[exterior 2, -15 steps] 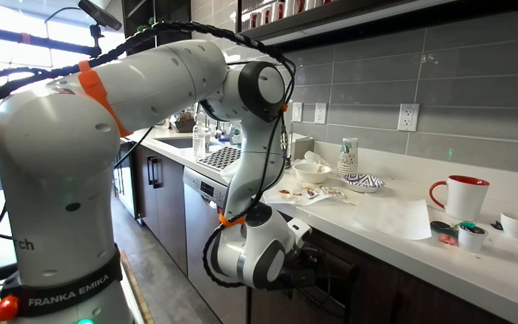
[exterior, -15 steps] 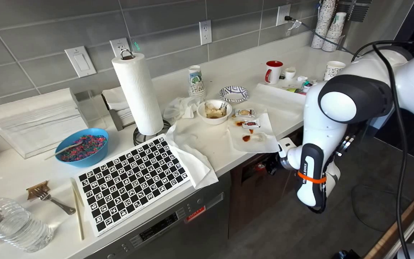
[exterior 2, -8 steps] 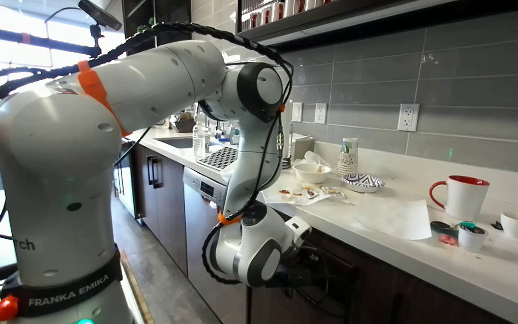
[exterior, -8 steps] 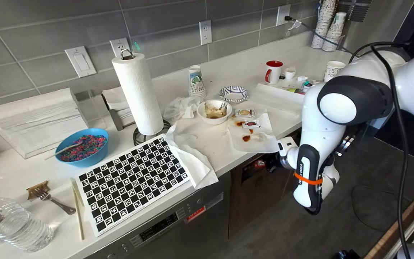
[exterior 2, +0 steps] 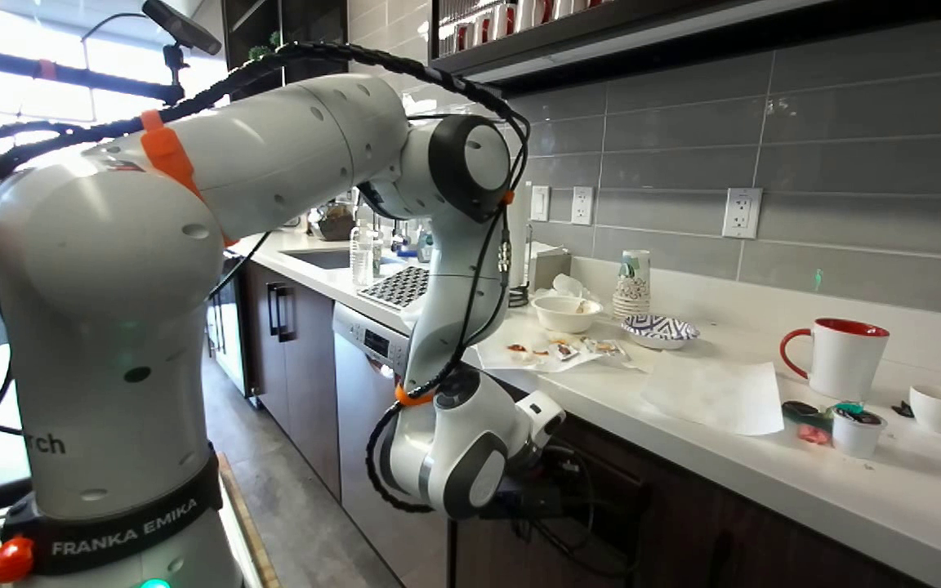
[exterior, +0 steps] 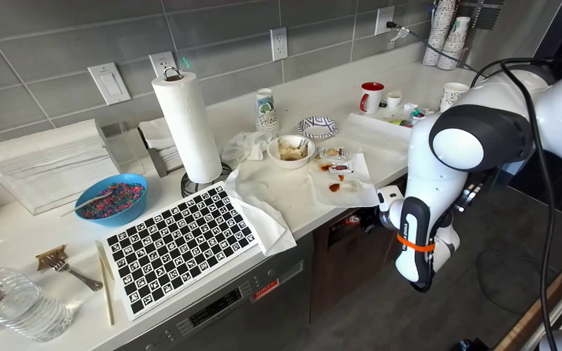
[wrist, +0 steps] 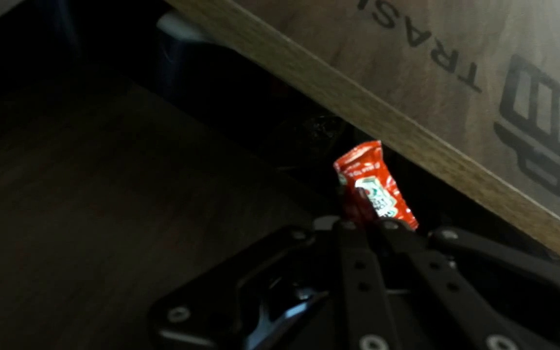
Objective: Put the tomato sachet inside the bin
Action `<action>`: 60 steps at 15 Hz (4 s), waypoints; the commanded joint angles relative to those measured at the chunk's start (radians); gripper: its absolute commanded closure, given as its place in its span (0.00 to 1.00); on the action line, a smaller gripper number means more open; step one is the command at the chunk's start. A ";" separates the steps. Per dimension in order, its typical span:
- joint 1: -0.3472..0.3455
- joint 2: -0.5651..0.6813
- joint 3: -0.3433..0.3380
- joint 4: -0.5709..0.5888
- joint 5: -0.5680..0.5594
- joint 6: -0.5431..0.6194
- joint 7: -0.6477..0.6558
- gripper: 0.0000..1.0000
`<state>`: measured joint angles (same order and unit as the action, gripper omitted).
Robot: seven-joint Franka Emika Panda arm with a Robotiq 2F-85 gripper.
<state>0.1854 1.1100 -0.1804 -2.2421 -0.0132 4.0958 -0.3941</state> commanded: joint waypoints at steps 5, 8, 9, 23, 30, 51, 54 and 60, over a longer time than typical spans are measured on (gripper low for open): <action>0.031 -0.021 -0.033 0.076 0.013 -0.001 -0.036 1.00; 0.036 -0.021 -0.036 0.074 0.021 -0.001 -0.037 0.67; 0.037 -0.020 -0.037 0.076 0.021 0.000 -0.037 0.60; 0.024 -0.079 -0.015 -0.015 0.013 0.009 0.021 0.00; 0.009 -0.172 0.015 -0.125 0.052 -0.024 0.114 0.00; -0.041 -0.748 0.112 -0.520 0.075 -0.711 0.299 0.00; -0.075 -0.866 0.171 -0.573 0.055 -0.858 0.341 0.00; 0.063 -1.068 0.047 -0.560 -0.033 -1.126 0.495 0.00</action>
<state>0.1685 0.1905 -0.0408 -2.7376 0.0509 3.0743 -0.0162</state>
